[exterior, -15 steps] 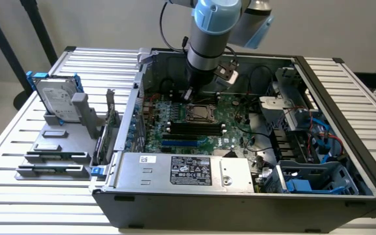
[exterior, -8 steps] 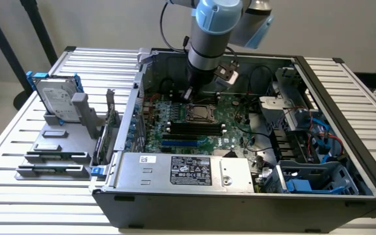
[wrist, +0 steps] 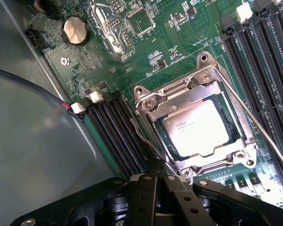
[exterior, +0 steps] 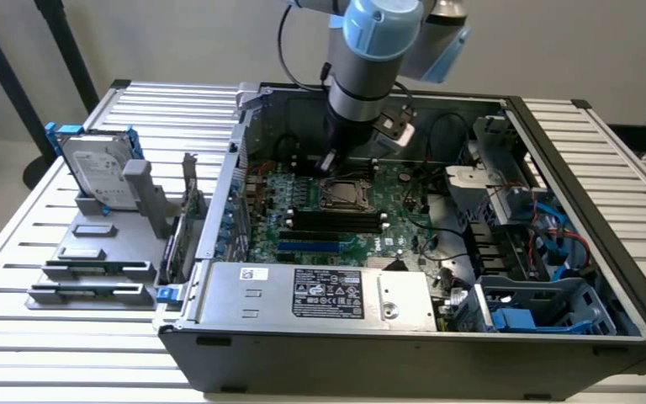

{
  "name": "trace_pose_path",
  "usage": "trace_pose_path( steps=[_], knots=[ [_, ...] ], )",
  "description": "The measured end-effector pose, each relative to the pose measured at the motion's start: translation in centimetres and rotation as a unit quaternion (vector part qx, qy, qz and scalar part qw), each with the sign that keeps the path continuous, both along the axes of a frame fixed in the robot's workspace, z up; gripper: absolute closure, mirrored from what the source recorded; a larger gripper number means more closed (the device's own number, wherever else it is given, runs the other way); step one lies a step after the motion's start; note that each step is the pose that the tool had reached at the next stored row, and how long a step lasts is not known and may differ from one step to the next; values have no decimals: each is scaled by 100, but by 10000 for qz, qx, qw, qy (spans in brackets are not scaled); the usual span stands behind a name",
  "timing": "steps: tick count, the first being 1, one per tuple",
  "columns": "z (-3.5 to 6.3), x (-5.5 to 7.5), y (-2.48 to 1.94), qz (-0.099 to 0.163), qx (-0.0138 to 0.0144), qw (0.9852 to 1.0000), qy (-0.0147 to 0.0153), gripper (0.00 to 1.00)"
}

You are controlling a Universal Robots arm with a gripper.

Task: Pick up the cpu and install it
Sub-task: 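Install the first cpu locking lever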

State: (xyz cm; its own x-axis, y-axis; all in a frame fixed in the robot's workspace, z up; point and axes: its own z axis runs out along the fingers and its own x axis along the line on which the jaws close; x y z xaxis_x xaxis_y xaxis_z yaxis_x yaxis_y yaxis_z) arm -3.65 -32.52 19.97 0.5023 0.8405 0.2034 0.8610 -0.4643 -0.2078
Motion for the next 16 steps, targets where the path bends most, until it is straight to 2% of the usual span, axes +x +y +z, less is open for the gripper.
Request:
trace_pose_path(
  steps=[16],
  knots=[
    [-15, 90, -2, -123, -10, 9999, 9, 89]
  ],
)
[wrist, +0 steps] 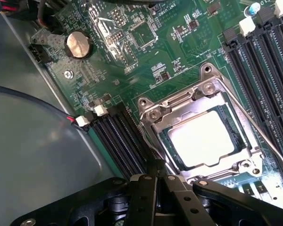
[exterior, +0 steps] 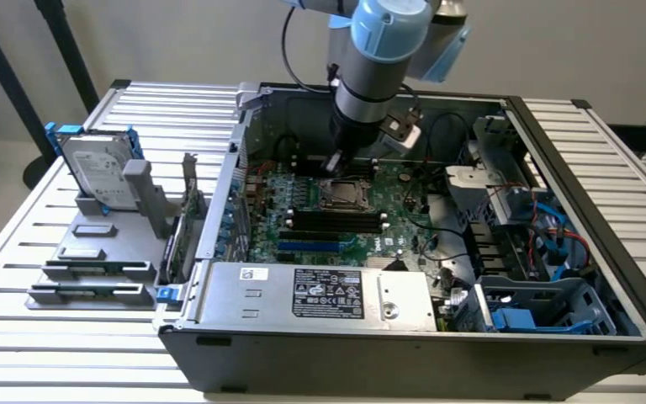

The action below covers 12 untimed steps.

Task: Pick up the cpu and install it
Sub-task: 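Install the first cpu locking lever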

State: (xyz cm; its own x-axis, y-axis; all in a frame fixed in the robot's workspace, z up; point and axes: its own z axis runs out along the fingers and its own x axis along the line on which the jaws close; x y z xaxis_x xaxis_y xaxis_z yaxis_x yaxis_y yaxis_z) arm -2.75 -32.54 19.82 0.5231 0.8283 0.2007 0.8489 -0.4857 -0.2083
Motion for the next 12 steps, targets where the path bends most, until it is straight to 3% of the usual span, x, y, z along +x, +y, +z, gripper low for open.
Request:
trace_pose_path(
  steps=[12],
  knots=[
    [-4, 45, -33, -27, -2, 10000, 14, 89]
  ],
)
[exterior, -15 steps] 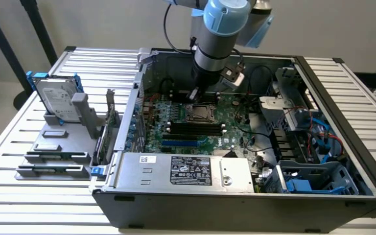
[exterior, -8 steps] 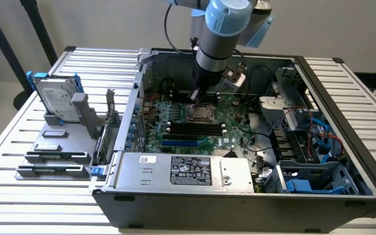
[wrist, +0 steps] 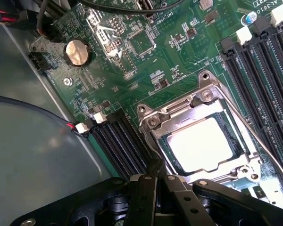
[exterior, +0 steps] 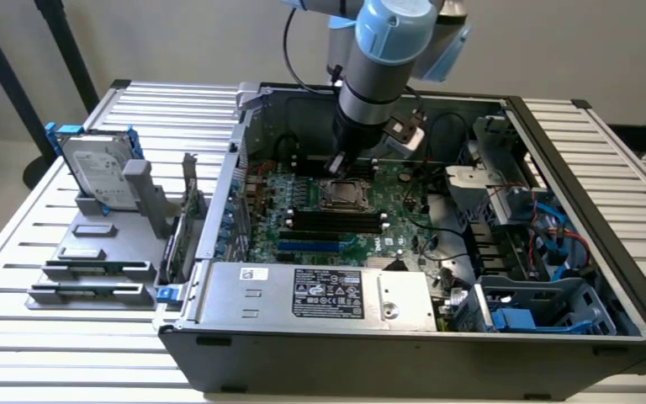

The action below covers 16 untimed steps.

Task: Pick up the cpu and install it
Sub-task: 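Install the first cpu locking lever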

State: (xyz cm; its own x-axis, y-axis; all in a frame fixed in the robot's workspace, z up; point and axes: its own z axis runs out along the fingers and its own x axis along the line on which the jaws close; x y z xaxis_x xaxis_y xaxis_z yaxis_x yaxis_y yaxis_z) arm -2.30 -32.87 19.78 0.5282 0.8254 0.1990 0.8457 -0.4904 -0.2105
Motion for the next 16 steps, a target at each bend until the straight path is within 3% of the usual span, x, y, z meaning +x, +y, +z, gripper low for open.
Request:
trace_pose_path(
  steps=[16],
  knots=[
    [-15, 77, -10, 0, 0, 10000, 0, 89]
  ],
)
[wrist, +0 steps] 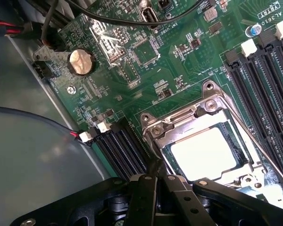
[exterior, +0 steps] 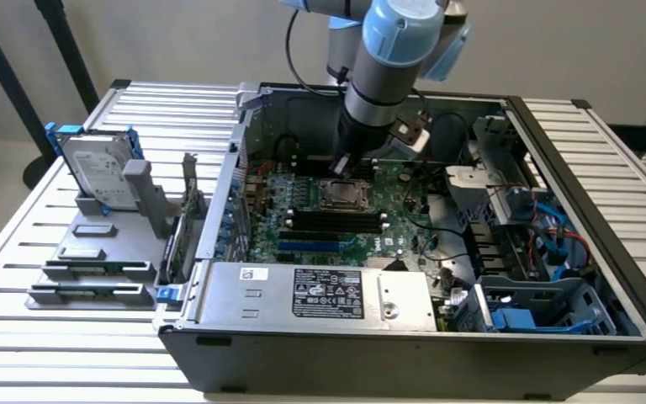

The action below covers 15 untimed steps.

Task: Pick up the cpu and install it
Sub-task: 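Install the first cpu locking lever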

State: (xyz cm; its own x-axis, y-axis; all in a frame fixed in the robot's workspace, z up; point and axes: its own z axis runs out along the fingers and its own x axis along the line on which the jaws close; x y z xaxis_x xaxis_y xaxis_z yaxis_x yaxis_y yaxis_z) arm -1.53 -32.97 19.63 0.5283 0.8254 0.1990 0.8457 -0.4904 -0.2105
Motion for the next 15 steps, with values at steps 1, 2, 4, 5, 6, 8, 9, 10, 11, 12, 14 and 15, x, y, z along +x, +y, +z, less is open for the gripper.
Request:
trace_pose_path(
  steps=[1, 2, 4, 5, 6, 8, 9, 10, 11, 12, 14, 15],
  knots=[
    [-2, 5, -1, 0, 0, 10000, 0, 89],
    [-3, 9, -2, 0, 0, 10000, 0, 89],
    [-6, 18, -3, 0, 0, 10000, 0, 89],
    [-7, 24, -4, 0, 0, 10000, 0, 89],
    [-8, 30, -4, 0, 0, 10000, 0, 89],
    [-10, 41, -5, 0, 4, 10000, 0, 89],
    [-10, 47, -4, 0, 8, 10000, 1, 89],
    [-10, 53, -4, 0, 11, 10000, 0, 89],
    [-10, 58, -4, 0, 13, 10000, 0, 89],
    [-10, 62, -4, 0, 14, 10000, 0, 89],
    [-9, 62, -5, -1, 16, 10000, 0, 89],
    [-5, 63, -6, -1, 17, 10000, 1, 89]
  ],
)
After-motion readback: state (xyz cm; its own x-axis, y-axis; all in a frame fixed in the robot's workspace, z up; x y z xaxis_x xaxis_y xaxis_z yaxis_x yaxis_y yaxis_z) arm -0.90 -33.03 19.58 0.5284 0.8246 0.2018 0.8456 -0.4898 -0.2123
